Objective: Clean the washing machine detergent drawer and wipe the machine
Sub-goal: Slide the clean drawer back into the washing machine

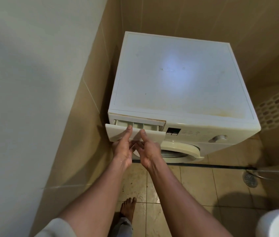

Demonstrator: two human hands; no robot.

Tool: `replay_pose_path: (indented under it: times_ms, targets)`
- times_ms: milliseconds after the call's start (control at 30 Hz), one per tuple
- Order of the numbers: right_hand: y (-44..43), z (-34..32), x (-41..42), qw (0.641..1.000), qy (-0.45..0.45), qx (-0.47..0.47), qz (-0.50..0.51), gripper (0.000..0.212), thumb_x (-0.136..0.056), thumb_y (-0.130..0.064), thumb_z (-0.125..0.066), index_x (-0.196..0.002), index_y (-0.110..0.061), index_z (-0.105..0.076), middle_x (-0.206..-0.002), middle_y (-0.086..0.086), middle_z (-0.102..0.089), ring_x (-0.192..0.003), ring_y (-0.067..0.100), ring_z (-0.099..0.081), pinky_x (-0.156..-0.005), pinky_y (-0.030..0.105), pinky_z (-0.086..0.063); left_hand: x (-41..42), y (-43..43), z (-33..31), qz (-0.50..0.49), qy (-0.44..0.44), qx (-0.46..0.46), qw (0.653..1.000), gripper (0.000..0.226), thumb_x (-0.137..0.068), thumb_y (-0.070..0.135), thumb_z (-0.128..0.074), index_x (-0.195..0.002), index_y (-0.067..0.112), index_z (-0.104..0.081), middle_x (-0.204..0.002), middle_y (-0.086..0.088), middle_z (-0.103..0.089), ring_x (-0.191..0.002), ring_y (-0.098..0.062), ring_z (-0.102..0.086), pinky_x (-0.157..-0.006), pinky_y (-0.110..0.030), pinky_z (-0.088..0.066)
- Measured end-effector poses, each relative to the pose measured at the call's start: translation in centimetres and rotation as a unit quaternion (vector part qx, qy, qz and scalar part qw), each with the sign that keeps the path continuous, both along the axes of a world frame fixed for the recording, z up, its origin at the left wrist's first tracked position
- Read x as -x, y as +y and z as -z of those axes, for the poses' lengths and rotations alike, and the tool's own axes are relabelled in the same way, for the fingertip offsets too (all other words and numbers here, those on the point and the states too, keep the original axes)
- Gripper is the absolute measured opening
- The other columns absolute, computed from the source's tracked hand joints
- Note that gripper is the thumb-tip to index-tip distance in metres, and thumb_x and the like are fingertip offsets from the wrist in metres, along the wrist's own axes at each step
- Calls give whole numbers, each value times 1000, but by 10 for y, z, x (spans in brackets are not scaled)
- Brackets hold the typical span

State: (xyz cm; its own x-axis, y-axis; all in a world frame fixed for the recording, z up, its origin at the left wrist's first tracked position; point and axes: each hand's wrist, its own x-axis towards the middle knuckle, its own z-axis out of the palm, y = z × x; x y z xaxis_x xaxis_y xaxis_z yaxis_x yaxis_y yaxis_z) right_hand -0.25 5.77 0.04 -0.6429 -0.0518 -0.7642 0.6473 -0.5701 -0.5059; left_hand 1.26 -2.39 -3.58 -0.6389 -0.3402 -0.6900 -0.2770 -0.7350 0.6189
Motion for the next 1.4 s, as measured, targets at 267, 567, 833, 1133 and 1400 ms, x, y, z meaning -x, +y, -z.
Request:
replay_pose_path:
  times_ms: [267,567,833,1133,1400]
  targets:
    - [-10,9,37,999,-9,-23,23,41,-87,-16,-75,-112,12,-61,-111,26,-67,-97,32,-68,-91,41,-58,37,-7,2,7,-5,4,1000,62,-76,33,-87,-126,5,-64,-119,-25,-71,-104,-37,-73,-76,-36,-62]
    - [-14,13,50,998,-27,-51,21,38,-85,-17,-78,-104,12,-62,-93,20,-67,-87,29,-66,-79,37,-58,48,-11,10,5,-16,5,1000,71,-67,37,-91,-121,-2,-64,-115,-27,-71,-102,-40,-73,-81,-45,-63]
    - [1,6,39,988,6,-127,-89,41,-84,-33,-78,-104,1,-66,-112,17,-68,-110,31,-64,-96,42,-53,37,-10,2,65,-21,100,993,47,-80,46,-81,-107,10,-70,-103,-18,-77,-96,-34,-75,-89,-48,-60]
    - [59,-2,-43,839,147,-397,-340,64,-89,-48,-66,-140,-12,-50,-135,10,-60,-119,25,-59,-97,40,-52,-52,8,-16,365,-61,464,805,60,-95,55,-57,-141,16,-50,-130,-6,-61,-114,-22,-61,-94,-42,-56]
    - [142,-27,-175,709,219,-544,-391,58,-93,-45,-63,-144,-22,-46,-140,1,-55,-127,20,-53,-100,36,-47,-173,72,-47,475,-2,598,646,54,-98,47,-55,-145,22,-46,-141,-1,-53,-127,-19,-52,-103,-45,-49]
